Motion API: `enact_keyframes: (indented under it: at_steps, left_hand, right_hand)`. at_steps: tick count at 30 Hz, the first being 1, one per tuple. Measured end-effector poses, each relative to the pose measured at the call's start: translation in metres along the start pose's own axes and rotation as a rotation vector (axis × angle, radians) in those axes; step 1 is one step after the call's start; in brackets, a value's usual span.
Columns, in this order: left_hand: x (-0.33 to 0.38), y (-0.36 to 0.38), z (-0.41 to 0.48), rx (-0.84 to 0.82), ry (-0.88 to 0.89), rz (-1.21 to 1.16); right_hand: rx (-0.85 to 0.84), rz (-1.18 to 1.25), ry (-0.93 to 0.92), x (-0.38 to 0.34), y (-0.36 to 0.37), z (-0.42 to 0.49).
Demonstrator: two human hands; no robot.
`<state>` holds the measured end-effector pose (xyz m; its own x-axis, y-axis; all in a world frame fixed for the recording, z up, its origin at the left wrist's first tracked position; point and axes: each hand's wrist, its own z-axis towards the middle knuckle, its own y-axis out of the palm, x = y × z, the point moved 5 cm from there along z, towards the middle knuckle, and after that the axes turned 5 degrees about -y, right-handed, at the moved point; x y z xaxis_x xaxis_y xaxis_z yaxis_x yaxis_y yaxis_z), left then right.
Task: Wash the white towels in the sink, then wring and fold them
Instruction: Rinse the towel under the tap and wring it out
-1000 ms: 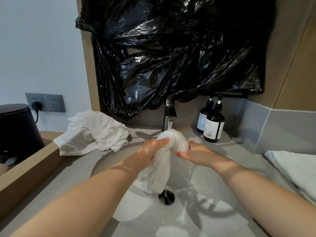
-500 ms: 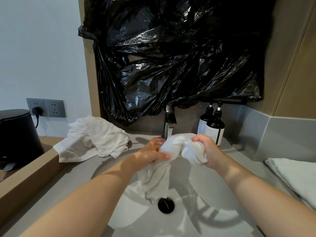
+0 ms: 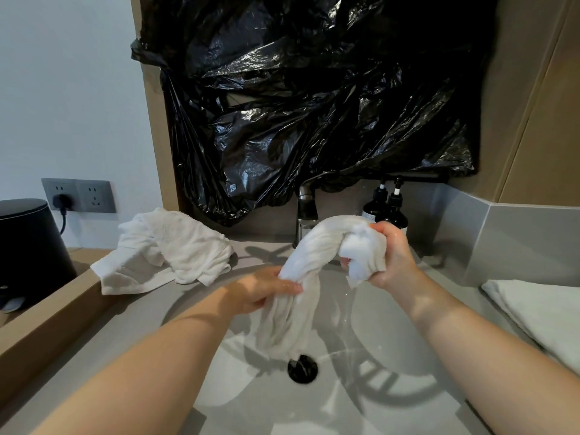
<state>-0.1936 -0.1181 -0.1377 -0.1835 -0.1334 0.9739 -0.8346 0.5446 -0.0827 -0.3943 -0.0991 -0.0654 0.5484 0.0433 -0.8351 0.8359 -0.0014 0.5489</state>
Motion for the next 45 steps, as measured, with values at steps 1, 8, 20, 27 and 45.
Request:
enact_keyframes:
  at_steps: [1, 8, 20, 27, 45]
  left_hand:
    - [0.003, -0.001, -0.002, -0.007, 0.018, -0.069]
    - [0.011, -0.007, -0.006, 0.1, 0.11, -0.465]
    - [0.011, -0.005, 0.003, 0.291, 0.02, -0.691]
    - [0.01, 0.002, 0.008, 0.27, 0.02, -0.621]
    - [0.057, 0.033, -0.026, -0.091, 0.101, -0.208]
  right_hand:
    - [0.009, -0.001, 0.009, -0.001, -0.006, 0.0]
    - [-0.002, -0.469, 0.292, 0.02, -0.036, 0.005]
    - [0.006, -1.903, -1.006, -0.058, 0.101, -0.001]
    - [-0.068, -2.194, -0.727, -0.051, 0.107, 0.034]
    - [-0.307, -0.485, 0.236, 0.046, -0.031, 0.008]
